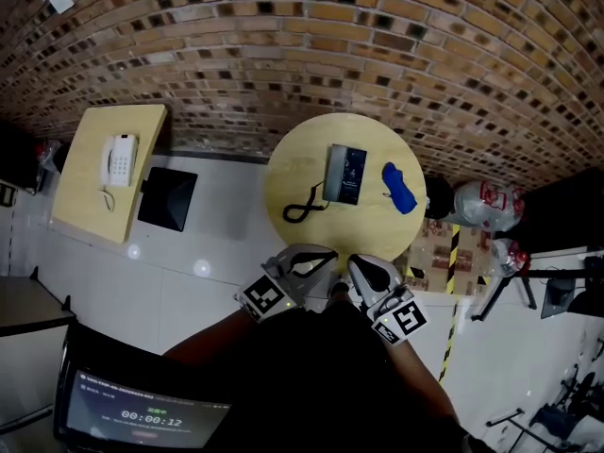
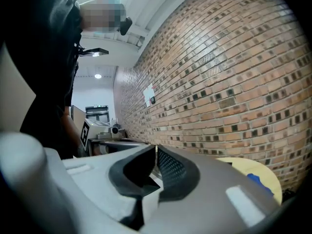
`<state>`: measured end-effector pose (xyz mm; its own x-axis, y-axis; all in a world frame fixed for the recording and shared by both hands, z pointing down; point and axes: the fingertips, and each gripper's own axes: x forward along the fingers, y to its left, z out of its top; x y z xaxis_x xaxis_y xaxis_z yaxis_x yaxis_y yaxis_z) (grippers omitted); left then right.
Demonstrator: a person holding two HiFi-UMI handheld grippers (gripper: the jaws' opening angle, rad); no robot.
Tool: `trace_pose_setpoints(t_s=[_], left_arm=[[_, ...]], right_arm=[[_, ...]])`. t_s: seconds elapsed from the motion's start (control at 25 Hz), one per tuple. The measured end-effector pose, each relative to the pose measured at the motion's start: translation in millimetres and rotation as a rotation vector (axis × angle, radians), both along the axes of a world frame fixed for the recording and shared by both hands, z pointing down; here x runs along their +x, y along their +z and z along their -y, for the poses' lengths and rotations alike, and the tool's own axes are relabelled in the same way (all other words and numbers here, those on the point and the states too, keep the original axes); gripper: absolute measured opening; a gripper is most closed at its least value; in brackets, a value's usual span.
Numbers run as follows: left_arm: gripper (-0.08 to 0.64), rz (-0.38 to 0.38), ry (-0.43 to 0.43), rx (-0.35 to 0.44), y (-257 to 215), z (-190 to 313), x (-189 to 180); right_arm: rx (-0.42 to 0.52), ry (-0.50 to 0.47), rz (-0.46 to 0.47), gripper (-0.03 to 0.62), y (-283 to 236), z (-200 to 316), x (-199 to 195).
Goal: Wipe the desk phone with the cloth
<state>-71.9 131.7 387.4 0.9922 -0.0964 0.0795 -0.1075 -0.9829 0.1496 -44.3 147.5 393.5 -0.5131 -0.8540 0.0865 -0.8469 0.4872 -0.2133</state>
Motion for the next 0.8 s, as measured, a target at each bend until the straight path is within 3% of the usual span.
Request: trace_pose_setpoints(t_s=[0.28, 0.52, 0.8], left_arm=[[0.005, -0.016, 0.006, 0.006, -3, -2, -6], [0.005, -0.026, 0.013, 0.035, -4, -4, -18], [0.005, -0.021, 0.011, 0.008, -5, -2, -20]], right_arm=[[0.002, 0.042, -0.029, 0.000, 0, -5, -8], [0.012, 0.024, -0.036, 0.000, -4, -8, -21], [0.003, 0.003, -0.046, 0.000, -4, -11, -27]])
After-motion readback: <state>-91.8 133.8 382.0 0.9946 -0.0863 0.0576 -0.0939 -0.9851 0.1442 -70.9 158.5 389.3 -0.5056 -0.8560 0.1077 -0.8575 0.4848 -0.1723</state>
